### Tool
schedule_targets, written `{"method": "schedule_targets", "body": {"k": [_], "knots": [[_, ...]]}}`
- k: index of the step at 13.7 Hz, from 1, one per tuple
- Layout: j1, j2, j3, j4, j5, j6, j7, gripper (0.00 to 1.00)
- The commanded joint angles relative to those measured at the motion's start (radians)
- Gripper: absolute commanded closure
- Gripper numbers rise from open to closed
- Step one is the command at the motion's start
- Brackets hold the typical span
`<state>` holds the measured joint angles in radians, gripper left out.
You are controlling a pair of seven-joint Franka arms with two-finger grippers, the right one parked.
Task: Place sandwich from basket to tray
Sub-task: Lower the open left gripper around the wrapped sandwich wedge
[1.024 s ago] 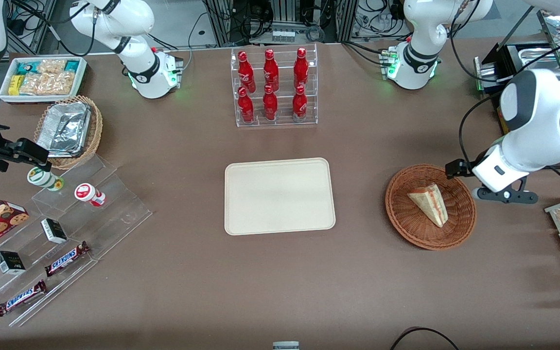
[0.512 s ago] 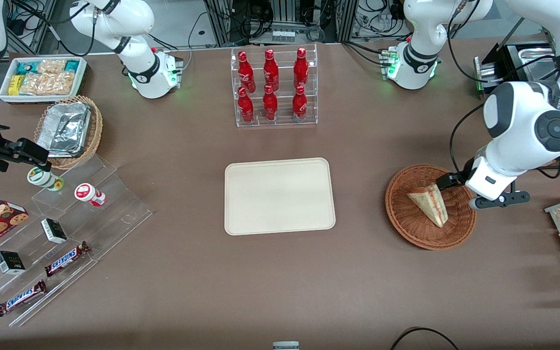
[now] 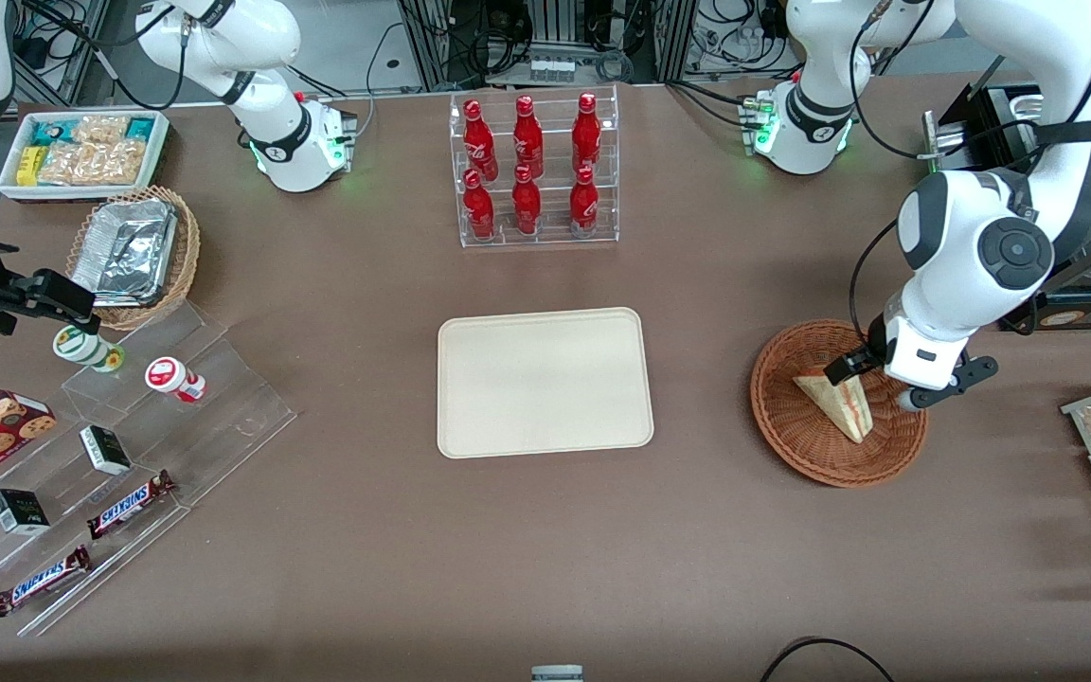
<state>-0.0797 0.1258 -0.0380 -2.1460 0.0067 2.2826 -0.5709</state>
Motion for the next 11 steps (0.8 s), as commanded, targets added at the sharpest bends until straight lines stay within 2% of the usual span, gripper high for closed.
{"method": "schedule_targets", "body": {"k": [1,11], "knots": [[-0.003,-0.014,0.001,-0.052,0.006,0.075,-0.049,0.00],[-0.003,0.083,0.003,-0.057,0.018,0.130,-0.050,0.00]]}}
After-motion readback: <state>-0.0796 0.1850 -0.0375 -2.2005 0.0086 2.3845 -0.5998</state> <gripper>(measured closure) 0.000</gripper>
